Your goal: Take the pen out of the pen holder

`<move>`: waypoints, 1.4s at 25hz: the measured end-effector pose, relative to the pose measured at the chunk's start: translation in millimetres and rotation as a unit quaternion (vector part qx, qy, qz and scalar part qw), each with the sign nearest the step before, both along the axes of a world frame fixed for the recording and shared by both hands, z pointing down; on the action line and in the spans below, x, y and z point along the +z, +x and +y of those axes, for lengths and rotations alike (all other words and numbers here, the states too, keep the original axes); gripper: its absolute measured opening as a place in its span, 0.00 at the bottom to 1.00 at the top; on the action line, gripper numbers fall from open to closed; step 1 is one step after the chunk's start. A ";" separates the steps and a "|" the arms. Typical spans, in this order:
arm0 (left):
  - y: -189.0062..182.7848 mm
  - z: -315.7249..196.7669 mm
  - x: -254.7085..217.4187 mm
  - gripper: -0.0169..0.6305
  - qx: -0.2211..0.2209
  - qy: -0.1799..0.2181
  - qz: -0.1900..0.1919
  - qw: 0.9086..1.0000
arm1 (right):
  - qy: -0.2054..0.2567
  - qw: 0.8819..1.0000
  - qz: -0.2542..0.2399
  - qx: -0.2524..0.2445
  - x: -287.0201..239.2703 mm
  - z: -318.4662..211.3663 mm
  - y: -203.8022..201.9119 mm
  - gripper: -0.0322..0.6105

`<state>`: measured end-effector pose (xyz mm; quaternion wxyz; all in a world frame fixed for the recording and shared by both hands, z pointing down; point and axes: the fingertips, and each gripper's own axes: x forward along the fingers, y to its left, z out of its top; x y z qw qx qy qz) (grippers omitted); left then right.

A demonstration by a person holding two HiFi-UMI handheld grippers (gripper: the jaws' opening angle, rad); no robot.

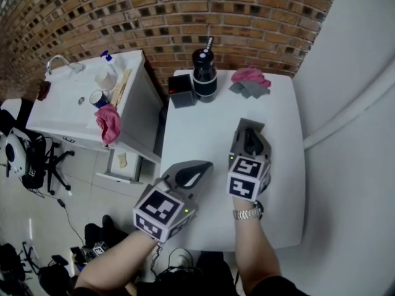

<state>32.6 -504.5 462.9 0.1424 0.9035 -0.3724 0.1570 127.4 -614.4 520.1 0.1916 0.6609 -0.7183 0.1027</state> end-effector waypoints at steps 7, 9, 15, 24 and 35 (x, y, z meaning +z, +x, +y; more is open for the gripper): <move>-12.8 43.9 -33.8 0.03 0.004 0.039 0.010 0.999 | 0.051 0.999 0.011 -0.009 -56.1 53.6 -1.0 0.16; -17.7 59.5 -43.9 0.03 0.005 0.049 0.014 0.999 | 0.062 0.998 0.015 -0.008 -72.4 71.4 -0.9 0.16; -36.8 114.0 -69.5 0.03 0.005 0.071 0.032 0.997 | 0.093 0.995 0.031 -0.013 -117.6 135.2 -11.7 0.16; -76.6 208.9 -97.3 0.03 0.015 0.105 0.056 0.993 | 0.124 0.991 0.046 -0.014 -164.4 250.9 -47.5 0.16; -91.6 325.5 -118.0 0.03 0.046 0.142 0.074 0.986 | 0.164 0.985 0.049 -0.015 -195.4 388.1 -79.8 0.15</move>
